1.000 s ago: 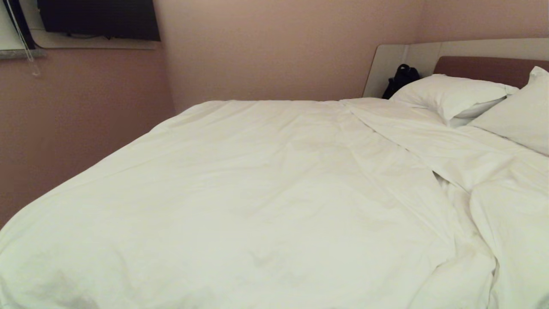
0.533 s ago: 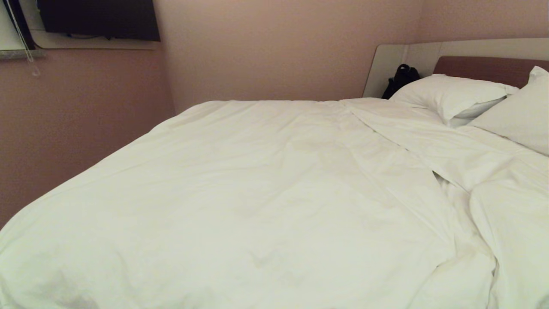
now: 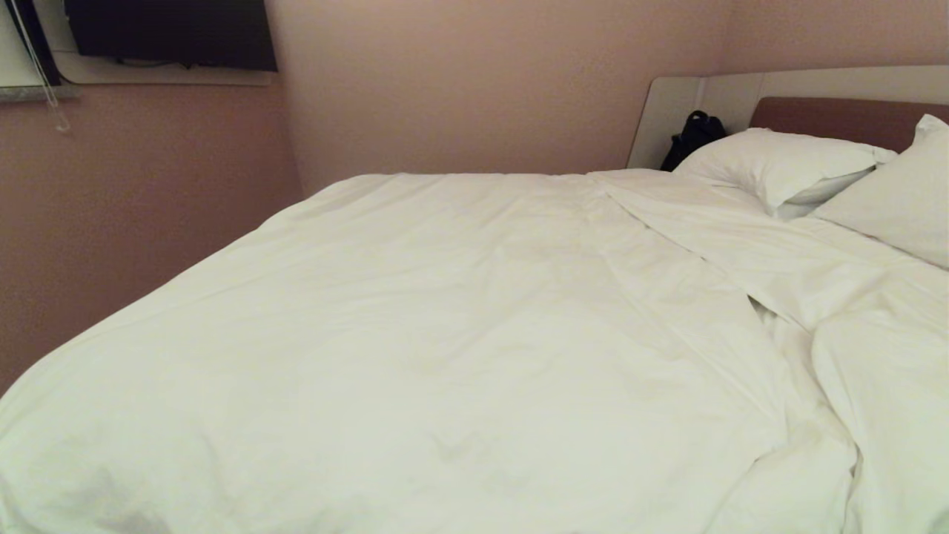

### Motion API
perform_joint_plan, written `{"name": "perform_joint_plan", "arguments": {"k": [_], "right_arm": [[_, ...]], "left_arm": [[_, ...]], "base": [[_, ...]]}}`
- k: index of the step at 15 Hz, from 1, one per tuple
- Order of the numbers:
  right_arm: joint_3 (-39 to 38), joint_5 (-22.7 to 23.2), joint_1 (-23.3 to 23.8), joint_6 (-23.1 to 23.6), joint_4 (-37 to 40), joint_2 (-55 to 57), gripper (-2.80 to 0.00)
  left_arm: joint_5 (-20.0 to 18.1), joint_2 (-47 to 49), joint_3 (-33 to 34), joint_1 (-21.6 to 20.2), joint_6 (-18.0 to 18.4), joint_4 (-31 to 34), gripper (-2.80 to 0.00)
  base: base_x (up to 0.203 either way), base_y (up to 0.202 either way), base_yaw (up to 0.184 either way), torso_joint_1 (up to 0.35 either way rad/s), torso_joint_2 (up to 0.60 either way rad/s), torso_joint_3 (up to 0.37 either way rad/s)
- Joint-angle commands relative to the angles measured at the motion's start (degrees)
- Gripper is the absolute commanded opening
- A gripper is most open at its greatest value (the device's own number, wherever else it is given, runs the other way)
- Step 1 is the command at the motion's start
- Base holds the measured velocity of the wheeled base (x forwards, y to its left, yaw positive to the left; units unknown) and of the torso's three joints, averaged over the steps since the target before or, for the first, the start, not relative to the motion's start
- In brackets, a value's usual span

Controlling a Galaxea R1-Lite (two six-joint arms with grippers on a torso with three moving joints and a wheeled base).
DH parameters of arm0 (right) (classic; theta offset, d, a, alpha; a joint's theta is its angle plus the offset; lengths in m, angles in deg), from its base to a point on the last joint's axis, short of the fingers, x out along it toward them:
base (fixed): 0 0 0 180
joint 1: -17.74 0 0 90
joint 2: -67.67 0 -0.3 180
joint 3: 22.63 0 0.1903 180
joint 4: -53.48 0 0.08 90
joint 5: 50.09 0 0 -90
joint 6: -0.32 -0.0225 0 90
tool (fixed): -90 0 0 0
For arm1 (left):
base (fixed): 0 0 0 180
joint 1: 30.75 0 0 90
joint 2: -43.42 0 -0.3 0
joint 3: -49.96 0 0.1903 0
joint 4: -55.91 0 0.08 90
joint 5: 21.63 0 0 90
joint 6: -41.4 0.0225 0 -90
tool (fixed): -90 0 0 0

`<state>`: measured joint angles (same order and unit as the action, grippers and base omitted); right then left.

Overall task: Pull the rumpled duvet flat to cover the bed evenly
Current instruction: Flatten the corners of the folded blanket

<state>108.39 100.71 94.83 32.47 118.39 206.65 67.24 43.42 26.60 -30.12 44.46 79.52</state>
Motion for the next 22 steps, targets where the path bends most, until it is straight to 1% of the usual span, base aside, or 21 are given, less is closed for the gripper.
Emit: {"name": "perform_joint_plan", "arguments": {"k": [1, 4, 7, 10, 11, 13, 16, 20, 22], "right_arm": [[2.72, 0.31, -0.07, 0.57, 6.10, 4.18, 0.00], [2.91, 0.86, -2.14, 3.09, 6.81, 5.77, 0.00], [2.83, 4.98, -4.12, 3.27, 7.74, 5.66, 0.00], [2.79, 5.64, -5.20, 3.36, 9.03, 5.42, 0.00], [2.67, 6.52, -5.13, 3.63, 11.02, 4.61, 0.00], [2.82, 7.99, -5.03, 3.96, 12.13, 3.94, 0.00], [2.76, 8.70, -4.13, 3.98, 13.50, 2.59, 0.00], [2.65, 8.98, -1.27, 3.98, 14.62, 1.01, 0.00], [2.65, 8.98, -0.72, 4.24, 15.06, 0.77, 0.00]], "left_arm": [[-0.01, 0.00, 0.00, -0.01, 0.02, 0.02, -2.80], [-0.01, 0.00, 0.00, -0.01, 0.02, 0.02, -2.80], [-0.01, 0.00, 0.00, -0.01, 0.02, 0.02, -2.80], [-0.01, 0.00, 0.00, -0.01, 0.02, 0.02, -2.80], [-0.01, 0.00, 0.00, -0.01, 0.02, 0.02, -2.80], [-0.01, 0.00, 0.00, -0.01, 0.02, 0.02, -2.80], [-0.01, 0.00, 0.00, -0.01, 0.02, 0.02, -2.80], [-0.01, 0.00, 0.00, -0.01, 0.02, 0.02, -2.80], [-0.01, 0.00, 0.00, -0.01, 0.02, 0.02, -2.80]], "base": [[0.000, 0.000, 0.000, 0.000, 0.00, 0.000], [0.000, 0.000, 0.000, 0.000, 0.00, 0.000], [0.000, 0.000, 0.000, 0.000, 0.00, 0.000], [0.000, 0.000, 0.000, 0.000, 0.00, 0.000], [0.000, 0.000, 0.000, 0.000, 0.00, 0.000], [0.000, 0.000, 0.000, 0.000, 0.00, 0.000], [0.000, 0.000, 0.000, 0.000, 0.00, 0.000], [0.000, 0.000, 0.000, 0.000, 0.00, 0.000], [0.000, 0.000, 0.000, 0.000, 0.00, 0.000]]}}
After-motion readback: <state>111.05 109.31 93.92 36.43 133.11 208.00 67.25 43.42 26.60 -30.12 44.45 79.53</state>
